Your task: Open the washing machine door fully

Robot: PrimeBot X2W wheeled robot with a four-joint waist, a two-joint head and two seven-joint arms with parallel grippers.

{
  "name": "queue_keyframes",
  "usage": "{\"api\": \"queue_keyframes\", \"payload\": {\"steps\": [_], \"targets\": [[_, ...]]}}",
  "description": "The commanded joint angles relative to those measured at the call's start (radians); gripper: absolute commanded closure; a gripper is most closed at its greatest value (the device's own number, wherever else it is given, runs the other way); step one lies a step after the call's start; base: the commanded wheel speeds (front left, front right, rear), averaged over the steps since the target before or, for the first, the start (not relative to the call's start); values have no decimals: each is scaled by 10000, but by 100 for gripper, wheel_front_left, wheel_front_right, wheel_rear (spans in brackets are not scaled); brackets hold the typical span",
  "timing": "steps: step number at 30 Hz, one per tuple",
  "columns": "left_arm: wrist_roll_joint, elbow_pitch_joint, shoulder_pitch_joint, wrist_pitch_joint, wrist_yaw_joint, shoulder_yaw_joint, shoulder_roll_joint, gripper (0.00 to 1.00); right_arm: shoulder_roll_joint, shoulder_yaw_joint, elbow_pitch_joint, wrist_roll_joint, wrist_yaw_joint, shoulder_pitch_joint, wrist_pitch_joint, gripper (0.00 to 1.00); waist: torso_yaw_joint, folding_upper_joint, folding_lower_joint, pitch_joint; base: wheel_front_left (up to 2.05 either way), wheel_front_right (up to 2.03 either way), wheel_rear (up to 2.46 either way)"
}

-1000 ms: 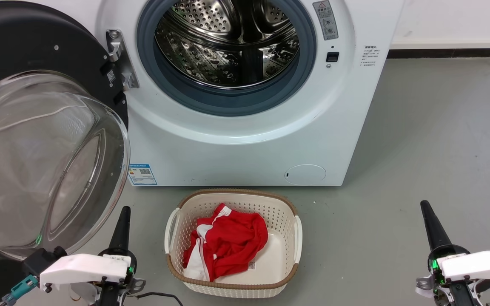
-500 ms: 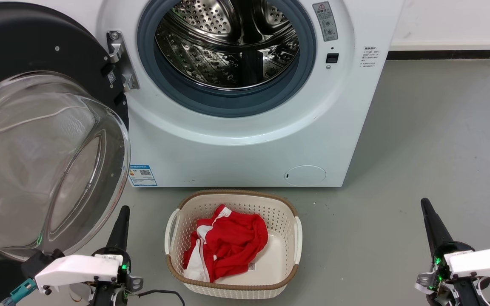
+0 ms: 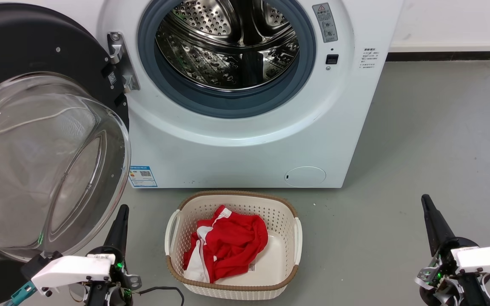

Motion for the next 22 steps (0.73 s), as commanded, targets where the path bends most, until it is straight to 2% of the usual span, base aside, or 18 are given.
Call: {"api": "queue_keyframes", "payload": {"steps": [1, 17, 22], "targets": [[-215, 18, -188, 68, -84, 36, -5, 100, -1, -28, 23, 236, -2, -164, 58, 100, 1, 0, 0, -5, 0, 0, 0], [-1343, 108, -206, 355, -176, 169, -13, 100, 38, -125, 201, 1350, -3, -295, 307, 100, 2, 0, 0, -51, 0, 0, 0], [-1310, 104, -198, 350, -177, 163, -13, 100, 51, -144, 196, 1293, -3, -301, 331, 100, 2, 0, 0, -52, 0, 0, 0]]}}
